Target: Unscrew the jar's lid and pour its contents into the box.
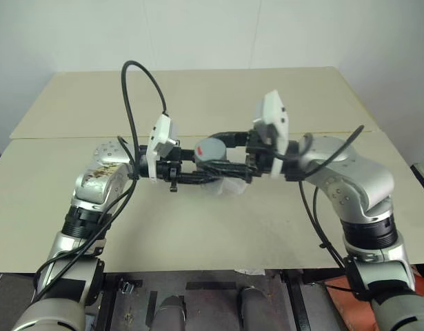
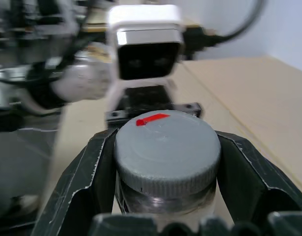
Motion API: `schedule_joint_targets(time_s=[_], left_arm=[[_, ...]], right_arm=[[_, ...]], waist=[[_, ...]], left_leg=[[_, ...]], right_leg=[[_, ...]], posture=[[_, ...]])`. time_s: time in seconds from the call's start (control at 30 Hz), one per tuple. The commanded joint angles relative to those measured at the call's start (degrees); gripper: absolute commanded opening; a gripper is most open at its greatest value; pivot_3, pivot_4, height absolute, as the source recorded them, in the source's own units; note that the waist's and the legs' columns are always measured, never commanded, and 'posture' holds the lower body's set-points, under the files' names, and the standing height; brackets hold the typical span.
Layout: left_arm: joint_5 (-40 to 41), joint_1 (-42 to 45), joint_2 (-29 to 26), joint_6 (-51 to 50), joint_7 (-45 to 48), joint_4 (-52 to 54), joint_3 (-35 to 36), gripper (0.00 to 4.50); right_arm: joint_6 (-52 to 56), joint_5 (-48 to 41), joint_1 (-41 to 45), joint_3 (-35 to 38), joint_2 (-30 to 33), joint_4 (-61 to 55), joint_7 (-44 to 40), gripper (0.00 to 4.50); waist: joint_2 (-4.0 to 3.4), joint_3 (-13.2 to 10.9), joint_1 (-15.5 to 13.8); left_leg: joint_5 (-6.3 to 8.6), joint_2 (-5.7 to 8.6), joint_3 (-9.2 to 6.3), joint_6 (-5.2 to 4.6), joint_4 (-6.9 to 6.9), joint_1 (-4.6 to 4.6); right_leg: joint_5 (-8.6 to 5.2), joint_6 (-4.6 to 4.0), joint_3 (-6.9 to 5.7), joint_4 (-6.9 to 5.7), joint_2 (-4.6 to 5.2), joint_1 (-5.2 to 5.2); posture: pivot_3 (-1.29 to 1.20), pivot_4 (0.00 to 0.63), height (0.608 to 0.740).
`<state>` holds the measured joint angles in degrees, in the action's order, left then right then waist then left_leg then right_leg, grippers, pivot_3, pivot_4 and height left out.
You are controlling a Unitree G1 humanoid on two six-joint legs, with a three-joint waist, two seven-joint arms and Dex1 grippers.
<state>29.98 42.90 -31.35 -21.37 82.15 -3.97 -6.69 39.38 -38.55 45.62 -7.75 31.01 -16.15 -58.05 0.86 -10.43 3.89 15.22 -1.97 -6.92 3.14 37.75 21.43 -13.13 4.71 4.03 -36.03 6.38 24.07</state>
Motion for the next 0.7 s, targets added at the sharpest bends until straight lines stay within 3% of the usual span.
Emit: schedule_joint_targets(time_s=[0.03, 0.2, 0.33, 0.4, 0.53, 0.7], left_arm=[[2.98, 2.73, -0.45, 0.66, 5.78, 1.20, 0.50, 1.90], [3.19, 3.71, -0.01, -0.71, 8.77, 1.13, -1.45, 1.90], [2.42, 3.09, 0.31, -0.14, 7.64, 1.80, -1.49, 1.90], [2.32, 2.72, 0.23, -0.50, 6.69, 2.29, -1.10, 1.90], [1.76, 1.44, -0.53, -0.77, 5.11, 3.23, -0.41, 1.90], [1.87, -1.69, -2.14, -2.54, 0.29, 4.13, 2.74, 1.90]], right_arm=[[-6.68, -2.66, 2.68, 0.44, 0.00, 6.41, -16.02, 2.77], [-11.24, -0.71, 8.73, -1.26, -2.06, 18.16, -28.04, 2.77], [-14.42, 2.21, 10.46, -1.78, -4.16, 22.16, -29.41, 2.77], [-15.19, 3.07, 9.90, -1.25, -4.85, 22.28, -28.28, 3.47], [-15.15, 3.40, 7.02, 0.39, -4.13, 20.11, -26.36, 4.44], [-14.69, 3.23, -0.58, 7.40, -2.30, 10.15, -14.42, 4.44]], waist=[[0.00, 0.00, 0.08], [-0.01, 0.00, 0.65], [-0.02, -0.01, 0.94], [-0.03, -0.02, 0.98], [-0.03, -0.02, 0.94], [-0.04, -0.03, 0.83]], left_leg=[[0.00, 0.00, 0.00, 0.00, 0.00, -0.02], [0.00, -0.03, 0.00, 0.00, 0.01, -0.06], [-0.01, -0.02, -0.03, 0.01, 0.01, -0.05], [-0.02, -0.02, -0.04, 0.03, 0.01, -0.04], [-0.02, -0.02, -0.07, 0.04, 0.01, -0.03], [-0.02, -0.02, -0.09, 0.04, 0.01, -0.02]], right_leg=[[0.00, 0.00, 0.00, -0.03, 0.00, 0.00], [-0.01, -0.02, 0.02, -0.06, -0.05, 0.00], [-0.01, -0.02, 0.01, -0.07, -0.05, 0.02], [-0.01, -0.02, 0.01, -0.08, -0.05, 0.02], [-0.01, -0.02, 0.00, -0.10, -0.05, 0.03], [-0.01, -0.02, 0.00, -0.15, -0.04, 0.05]], posture=[[0.00, 0.150, 0.740], [0.00, 0.150, 0.740], [0.00, 0.150, 0.740], [0.00, 0.150, 0.740], [0.00, 0.150, 0.740], [0.00, 0.150, 0.740]])
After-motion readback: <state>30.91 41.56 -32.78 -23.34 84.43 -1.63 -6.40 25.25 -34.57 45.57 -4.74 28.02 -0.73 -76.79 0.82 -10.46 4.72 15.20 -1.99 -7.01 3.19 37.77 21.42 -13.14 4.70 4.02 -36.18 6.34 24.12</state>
